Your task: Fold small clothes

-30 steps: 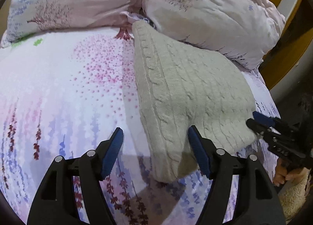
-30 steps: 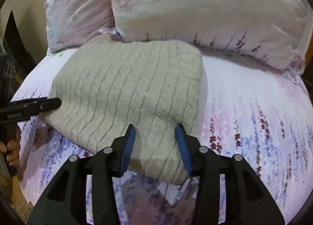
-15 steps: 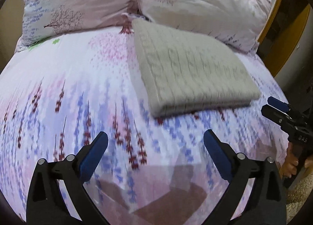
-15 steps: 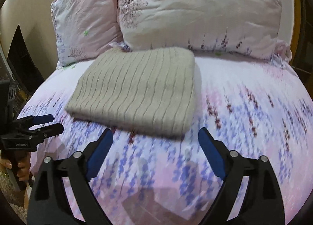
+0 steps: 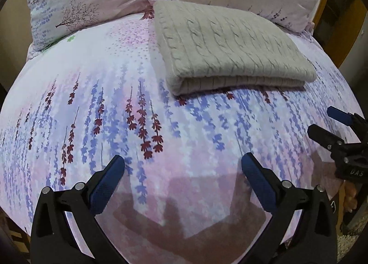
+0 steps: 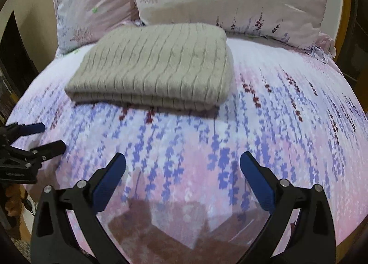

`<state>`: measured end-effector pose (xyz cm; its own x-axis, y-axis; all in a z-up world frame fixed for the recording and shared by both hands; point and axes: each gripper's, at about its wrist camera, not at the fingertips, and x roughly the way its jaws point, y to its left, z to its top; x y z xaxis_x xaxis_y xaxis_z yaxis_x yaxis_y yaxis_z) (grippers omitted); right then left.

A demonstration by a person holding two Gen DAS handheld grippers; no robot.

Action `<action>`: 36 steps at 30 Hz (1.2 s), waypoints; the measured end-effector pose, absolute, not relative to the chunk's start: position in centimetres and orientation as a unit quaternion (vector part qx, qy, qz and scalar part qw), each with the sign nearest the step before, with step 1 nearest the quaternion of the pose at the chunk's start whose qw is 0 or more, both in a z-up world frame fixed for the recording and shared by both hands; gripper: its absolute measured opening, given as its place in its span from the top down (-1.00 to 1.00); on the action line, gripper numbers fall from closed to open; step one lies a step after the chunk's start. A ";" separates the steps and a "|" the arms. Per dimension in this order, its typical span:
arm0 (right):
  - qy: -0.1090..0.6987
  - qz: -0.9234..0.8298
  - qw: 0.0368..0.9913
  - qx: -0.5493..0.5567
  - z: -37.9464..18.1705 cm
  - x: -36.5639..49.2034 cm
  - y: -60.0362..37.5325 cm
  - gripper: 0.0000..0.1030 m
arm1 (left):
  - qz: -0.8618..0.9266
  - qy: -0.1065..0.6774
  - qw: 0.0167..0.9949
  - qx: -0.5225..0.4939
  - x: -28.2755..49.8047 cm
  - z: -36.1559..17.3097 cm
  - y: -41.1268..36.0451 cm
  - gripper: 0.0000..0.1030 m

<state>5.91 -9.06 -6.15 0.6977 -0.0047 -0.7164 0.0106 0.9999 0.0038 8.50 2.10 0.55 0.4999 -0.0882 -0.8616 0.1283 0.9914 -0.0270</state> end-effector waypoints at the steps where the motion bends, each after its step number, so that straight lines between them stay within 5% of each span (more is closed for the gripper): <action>1: 0.391 -0.003 0.920 0.003 -6.3 5.8 -9.0 -0.93 | -0.064 0.498 0.865 0.023 8.4 0.5 2.0 -0.97; 36: 0.415 -0.008 0.909 -0.028 -7.0 4.5 -9.1 -0.97 | -0.063 0.515 0.854 0.042 7.9 0.3 1.7 -0.97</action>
